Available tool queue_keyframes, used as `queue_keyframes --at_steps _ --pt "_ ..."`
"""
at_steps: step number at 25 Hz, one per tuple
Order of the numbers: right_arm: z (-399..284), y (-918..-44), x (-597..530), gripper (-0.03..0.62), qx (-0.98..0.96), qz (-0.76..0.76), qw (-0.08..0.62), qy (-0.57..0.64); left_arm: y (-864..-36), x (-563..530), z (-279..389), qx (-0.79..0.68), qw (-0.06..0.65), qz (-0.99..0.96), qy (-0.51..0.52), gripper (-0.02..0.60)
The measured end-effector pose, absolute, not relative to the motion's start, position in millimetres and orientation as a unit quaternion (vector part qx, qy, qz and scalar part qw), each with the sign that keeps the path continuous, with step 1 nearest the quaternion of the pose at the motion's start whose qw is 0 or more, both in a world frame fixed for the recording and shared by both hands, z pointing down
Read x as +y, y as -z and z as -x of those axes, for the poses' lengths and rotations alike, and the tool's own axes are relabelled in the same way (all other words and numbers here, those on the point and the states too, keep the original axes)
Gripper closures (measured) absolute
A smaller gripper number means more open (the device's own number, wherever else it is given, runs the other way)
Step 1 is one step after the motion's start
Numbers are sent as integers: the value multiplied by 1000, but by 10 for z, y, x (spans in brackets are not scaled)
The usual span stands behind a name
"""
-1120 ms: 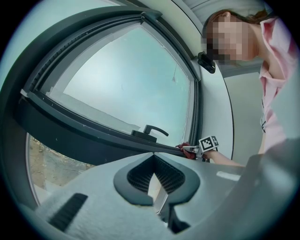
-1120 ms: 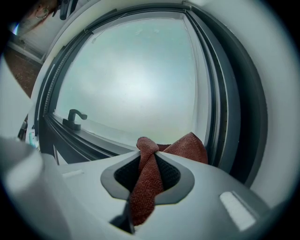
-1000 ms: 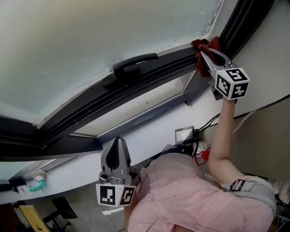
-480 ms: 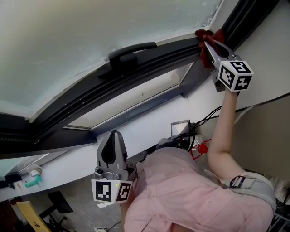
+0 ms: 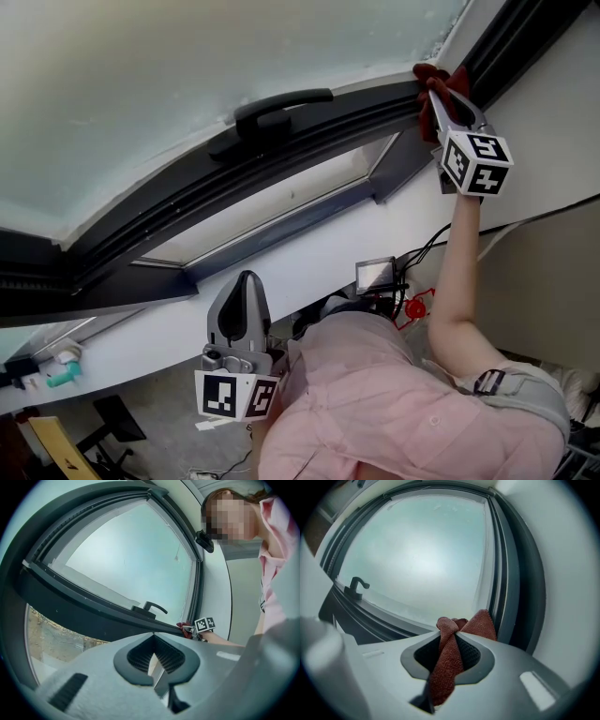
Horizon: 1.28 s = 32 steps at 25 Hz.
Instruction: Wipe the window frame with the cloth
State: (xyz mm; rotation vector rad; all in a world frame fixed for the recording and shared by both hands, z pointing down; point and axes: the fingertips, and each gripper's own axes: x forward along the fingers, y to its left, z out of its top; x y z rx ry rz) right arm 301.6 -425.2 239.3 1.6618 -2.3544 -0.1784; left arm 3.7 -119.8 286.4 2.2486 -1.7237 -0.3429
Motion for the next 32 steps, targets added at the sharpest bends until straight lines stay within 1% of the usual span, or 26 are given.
queue_keyframes --at_steps 2,3,6,7,10,13,16,18,21,22,27,32 --pt "-2939 -2379 -4113 522 -802 -579 130 68 -2918 -1164 -50 -595 154 -781 115 586" --pt "-2847 -2348 -3988 522 -806 -578 113 64 -2947 -1150 -52 -593 159 -781 112 586" --pt "-2335 -2217 -3476 522 -839 -540 31 57 -3000 -1115 -49 -589 166 -784 102 586" --pt "-2122 -2192 -3316 522 -850 -522 20 63 -3006 -1102 -48 -587 166 -786 100 586" --pt "-1455 -2110 -2951 523 -879 -463 20 114 -3001 -1047 -30 -581 167 -790 100 586" --pt "-859 -1923 -2739 523 -898 -405 4 174 -2989 -963 30 -583 164 -789 103 586" --pt "-403 -1891 -2588 523 -917 -357 1 177 -2975 -863 132 -593 160 -782 107 586" --pt "-175 -2025 -2541 523 -929 -335 27 155 -2953 -792 228 -606 154 -773 111 586" --pt "36 -2326 -2570 523 -927 -324 100 161 -2927 -677 387 -628 146 -755 115 586" --pt "61 -2398 -2579 523 -925 -328 111 158 -2929 -638 439 -635 145 -750 115 586" --pt "22 -2436 -2583 523 -926 -344 83 135 -3032 -530 599 -650 161 -735 106 586" --pt "-35 -2444 -2592 523 -922 -351 86 139 -3216 -564 521 -622 205 -748 110 586"
